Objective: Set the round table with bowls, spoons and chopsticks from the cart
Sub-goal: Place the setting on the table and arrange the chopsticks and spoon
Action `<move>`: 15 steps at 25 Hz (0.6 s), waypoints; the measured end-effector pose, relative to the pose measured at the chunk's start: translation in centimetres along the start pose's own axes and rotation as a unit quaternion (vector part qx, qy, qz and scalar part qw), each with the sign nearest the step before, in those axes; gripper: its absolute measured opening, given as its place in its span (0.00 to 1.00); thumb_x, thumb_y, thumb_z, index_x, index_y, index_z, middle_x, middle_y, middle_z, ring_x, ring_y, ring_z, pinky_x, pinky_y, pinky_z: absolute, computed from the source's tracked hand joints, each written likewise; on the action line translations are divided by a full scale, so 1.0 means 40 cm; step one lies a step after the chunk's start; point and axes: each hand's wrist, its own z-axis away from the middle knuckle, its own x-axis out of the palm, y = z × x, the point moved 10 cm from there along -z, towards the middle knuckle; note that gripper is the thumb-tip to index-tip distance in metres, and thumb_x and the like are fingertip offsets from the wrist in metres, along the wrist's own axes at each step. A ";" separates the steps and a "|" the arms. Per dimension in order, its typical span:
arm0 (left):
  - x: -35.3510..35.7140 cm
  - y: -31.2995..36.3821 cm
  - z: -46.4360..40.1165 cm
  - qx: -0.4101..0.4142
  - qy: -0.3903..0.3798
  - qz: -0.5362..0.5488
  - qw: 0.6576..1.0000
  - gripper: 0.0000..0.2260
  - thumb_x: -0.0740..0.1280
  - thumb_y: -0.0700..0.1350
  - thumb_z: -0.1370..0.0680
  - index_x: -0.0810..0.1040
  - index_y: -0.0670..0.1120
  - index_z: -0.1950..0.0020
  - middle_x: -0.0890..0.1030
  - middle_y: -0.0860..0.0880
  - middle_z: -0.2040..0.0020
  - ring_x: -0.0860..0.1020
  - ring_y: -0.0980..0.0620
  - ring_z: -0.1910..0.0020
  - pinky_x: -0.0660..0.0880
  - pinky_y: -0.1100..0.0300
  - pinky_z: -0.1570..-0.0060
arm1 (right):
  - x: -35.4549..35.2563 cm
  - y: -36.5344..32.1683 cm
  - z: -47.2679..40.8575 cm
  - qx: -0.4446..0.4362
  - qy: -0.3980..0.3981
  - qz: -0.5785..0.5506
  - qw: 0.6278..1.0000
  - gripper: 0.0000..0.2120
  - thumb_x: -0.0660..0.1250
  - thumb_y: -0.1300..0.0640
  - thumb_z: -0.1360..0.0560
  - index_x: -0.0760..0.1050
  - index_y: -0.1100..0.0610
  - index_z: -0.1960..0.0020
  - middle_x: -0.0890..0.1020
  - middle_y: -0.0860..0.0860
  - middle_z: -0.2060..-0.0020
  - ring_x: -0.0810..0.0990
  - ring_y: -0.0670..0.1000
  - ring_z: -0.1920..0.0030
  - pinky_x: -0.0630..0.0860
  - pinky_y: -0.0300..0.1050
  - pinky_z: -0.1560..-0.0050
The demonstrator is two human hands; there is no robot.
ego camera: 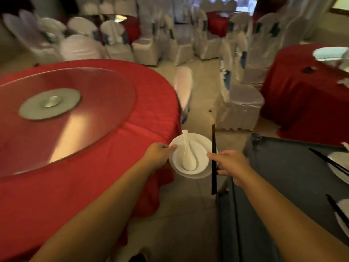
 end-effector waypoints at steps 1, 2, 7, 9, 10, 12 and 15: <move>-0.058 -0.020 0.018 -0.003 0.018 -0.002 1.000 0.19 0.71 0.52 0.22 0.81 0.35 0.53 0.84 0.38 0.59 0.84 0.42 0.63 0.85 0.46 0.60 | 0.058 -0.015 -0.001 -0.007 -0.020 0.015 1.000 0.15 0.80 0.51 0.31 0.76 0.53 0.54 0.84 0.53 0.58 0.85 0.51 0.60 0.80 0.39 0.73; -0.124 -0.046 0.038 -0.011 0.036 0.004 0.999 0.19 0.70 0.52 0.22 0.81 0.34 0.51 0.85 0.36 0.55 0.85 0.39 0.59 0.84 0.43 0.56 | 0.125 -0.035 0.001 -0.017 -0.042 0.031 0.999 0.14 0.80 0.51 0.31 0.76 0.54 0.54 0.84 0.54 0.58 0.86 0.51 0.60 0.80 0.39 0.73; -0.418 -0.204 0.157 -0.063 0.121 0.103 0.985 0.18 0.70 0.49 0.21 0.79 0.32 0.48 0.84 0.34 0.50 0.86 0.44 0.62 0.84 0.49 0.65 | 0.464 -0.097 0.053 -0.055 -0.138 0.077 0.986 0.13 0.80 0.53 0.31 0.78 0.57 0.57 0.85 0.56 0.57 0.85 0.50 0.61 0.78 0.36 0.75; -0.534 -0.277 0.207 -0.078 0.157 0.121 0.977 0.16 0.70 0.49 0.21 0.80 0.34 0.51 0.84 0.37 0.51 0.86 0.44 0.61 0.84 0.49 0.65 | 0.606 -0.110 0.091 -0.063 -0.180 0.091 0.977 0.15 0.80 0.54 0.31 0.80 0.61 0.52 0.86 0.58 0.57 0.85 0.50 0.63 0.79 0.38 0.74; -0.597 -0.318 0.234 -0.084 0.175 0.131 0.972 0.15 0.70 0.49 0.21 0.80 0.36 0.52 0.84 0.38 0.52 0.86 0.44 0.60 0.84 0.49 0.65 | 0.685 -0.112 0.113 -0.065 -0.201 0.100 0.972 0.16 0.80 0.54 0.30 0.80 0.63 0.50 0.86 0.60 0.57 0.85 0.51 0.63 0.80 0.40 0.73; -0.715 -0.398 0.281 -0.098 0.204 0.149 0.963 0.14 0.71 0.48 0.21 0.80 0.37 0.53 0.84 0.38 0.52 0.86 0.44 0.59 0.84 0.49 0.65 | 0.826 -0.112 0.155 -0.065 -0.230 0.109 0.965 0.17 0.79 0.55 0.30 0.79 0.64 0.48 0.86 0.62 0.55 0.85 0.53 0.62 0.80 0.42 0.71; -0.898 -0.511 0.344 -0.111 0.233 0.162 0.952 0.14 0.72 0.48 0.22 0.80 0.36 0.53 0.83 0.37 0.52 0.85 0.41 0.55 0.85 0.43 0.62 | 1.048 -0.105 0.227 -0.067 -0.263 0.128 0.954 0.18 0.79 0.55 0.30 0.79 0.65 0.47 0.87 0.63 0.55 0.87 0.58 0.57 0.83 0.46 0.66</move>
